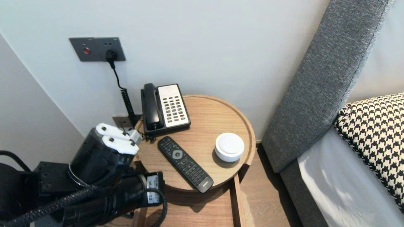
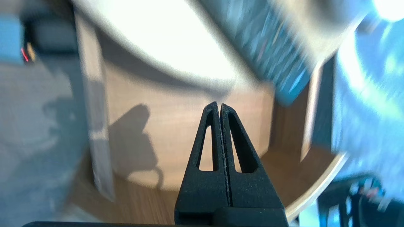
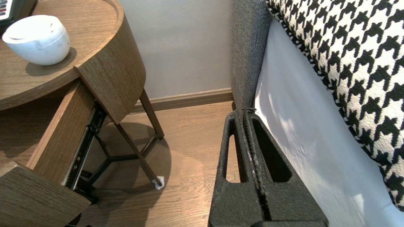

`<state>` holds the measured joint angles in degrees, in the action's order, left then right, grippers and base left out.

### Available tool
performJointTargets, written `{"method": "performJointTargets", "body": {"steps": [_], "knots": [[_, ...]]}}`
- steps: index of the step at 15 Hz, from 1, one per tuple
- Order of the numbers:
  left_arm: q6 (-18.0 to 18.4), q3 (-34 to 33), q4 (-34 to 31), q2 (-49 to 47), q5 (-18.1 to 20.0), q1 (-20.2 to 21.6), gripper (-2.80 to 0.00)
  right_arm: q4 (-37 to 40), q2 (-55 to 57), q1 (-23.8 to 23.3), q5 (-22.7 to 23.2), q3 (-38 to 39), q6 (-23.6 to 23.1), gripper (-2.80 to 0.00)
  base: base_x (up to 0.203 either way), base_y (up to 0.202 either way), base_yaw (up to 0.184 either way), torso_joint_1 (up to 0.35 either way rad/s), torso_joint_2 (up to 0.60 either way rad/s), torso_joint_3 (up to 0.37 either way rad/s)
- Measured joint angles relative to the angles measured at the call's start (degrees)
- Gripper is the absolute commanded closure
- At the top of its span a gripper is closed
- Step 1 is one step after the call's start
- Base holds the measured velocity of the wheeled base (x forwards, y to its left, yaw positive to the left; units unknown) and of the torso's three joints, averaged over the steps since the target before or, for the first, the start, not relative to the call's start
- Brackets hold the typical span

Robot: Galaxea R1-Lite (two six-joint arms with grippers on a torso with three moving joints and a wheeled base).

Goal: Put the remote controls on the table in the drawer one by one

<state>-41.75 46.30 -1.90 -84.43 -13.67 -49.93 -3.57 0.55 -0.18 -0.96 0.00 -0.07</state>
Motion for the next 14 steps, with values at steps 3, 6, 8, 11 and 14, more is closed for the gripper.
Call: {"method": "performJointTargets", "body": {"steps": [3,6,8,11,14], "knots": [[3.90,9.24,-7.85,1.81,-0.20,3.90,0.00,0.00,0.00,0.00,0.00,0.00,0.00,0.00,0.000,0.000,0.000,0.000,0.00,0.000],[4.38,20.49,-16.47,0.91,-0.09,8.02,0.00,0.00,0.00,0.00,0.00,0.00,0.00,0.00,0.000,0.000,0.000,0.000,0.00,0.000],[3.72,26.13,-20.83,-1.78,-0.59,9.41,0.00,0.00,0.00,0.00,0.00,0.00,0.00,0.00,0.000,0.000,0.000,0.000,0.00,0.000],[-1.53,32.87,-27.09,-6.75,-4.39,8.31,0.00,0.00,0.00,0.00,0.00,0.00,0.00,0.00,0.000,0.000,0.000,0.000,0.00,0.000],[-8.55,37.97,-34.42,-12.05,-7.98,5.06,0.00,0.02,0.00,0.02,0.00,0.00,0.00,0.00,0.000,0.000,0.000,0.000,0.00,0.000]]}}
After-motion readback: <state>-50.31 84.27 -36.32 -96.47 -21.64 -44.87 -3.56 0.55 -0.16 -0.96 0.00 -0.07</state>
